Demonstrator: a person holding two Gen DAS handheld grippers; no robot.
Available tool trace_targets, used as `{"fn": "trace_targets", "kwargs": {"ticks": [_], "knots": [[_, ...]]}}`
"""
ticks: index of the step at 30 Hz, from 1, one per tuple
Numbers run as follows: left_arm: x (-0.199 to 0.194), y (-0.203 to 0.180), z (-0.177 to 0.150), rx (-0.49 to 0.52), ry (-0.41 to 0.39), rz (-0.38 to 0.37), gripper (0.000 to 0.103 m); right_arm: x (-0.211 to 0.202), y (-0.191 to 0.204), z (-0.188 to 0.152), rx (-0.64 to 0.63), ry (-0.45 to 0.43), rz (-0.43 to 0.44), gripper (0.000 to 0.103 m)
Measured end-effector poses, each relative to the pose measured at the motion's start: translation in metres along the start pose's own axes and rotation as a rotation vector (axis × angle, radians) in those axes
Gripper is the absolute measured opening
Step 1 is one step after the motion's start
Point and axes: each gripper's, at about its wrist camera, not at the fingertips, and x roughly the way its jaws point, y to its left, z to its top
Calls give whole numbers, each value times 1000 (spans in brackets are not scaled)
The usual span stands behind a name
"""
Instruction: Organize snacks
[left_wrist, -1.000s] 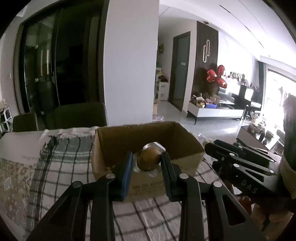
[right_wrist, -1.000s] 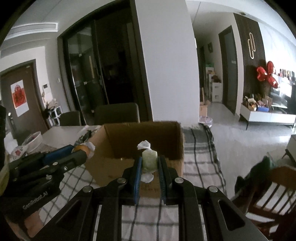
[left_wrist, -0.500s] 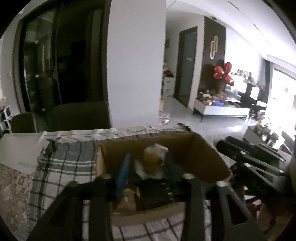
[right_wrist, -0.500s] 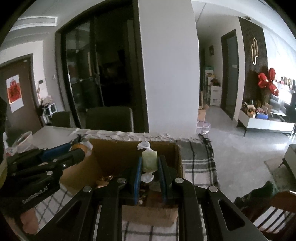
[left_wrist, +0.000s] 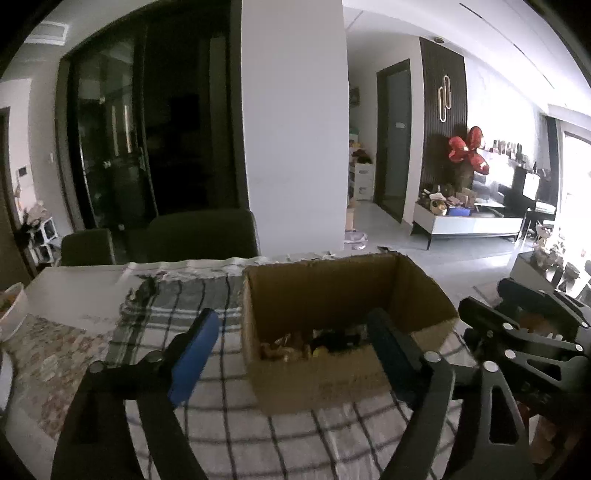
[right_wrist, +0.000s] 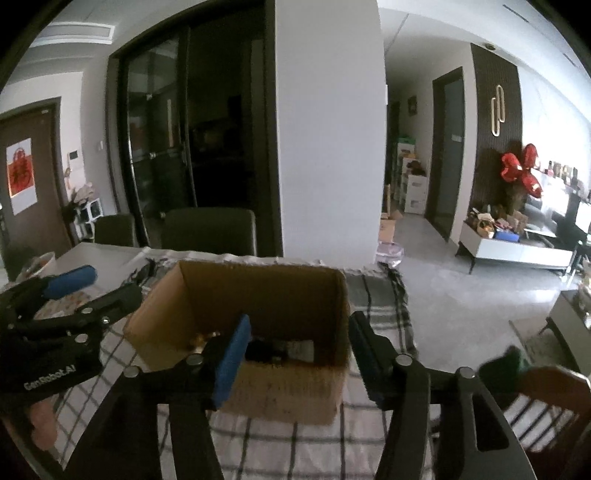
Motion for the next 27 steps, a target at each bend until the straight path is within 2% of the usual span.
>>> {"fn": "trace_targets", "kwargs": {"ticks": [5,10,19,27], "knots": [[-47,-6,-17,8,-29,8,94,-47,3,-19,20,-9,-14,72],[-100,-16,-36,17,-71,22,98,-98,1,-36,43,-40,-48,84],[-177,-27,-71,5,-96,9,101,-183,7,-69,52,-83,-63,89],[-214,-28,-97,-8,-89,-13,103,-232,20,-101,57,-83,-70,89]]}}
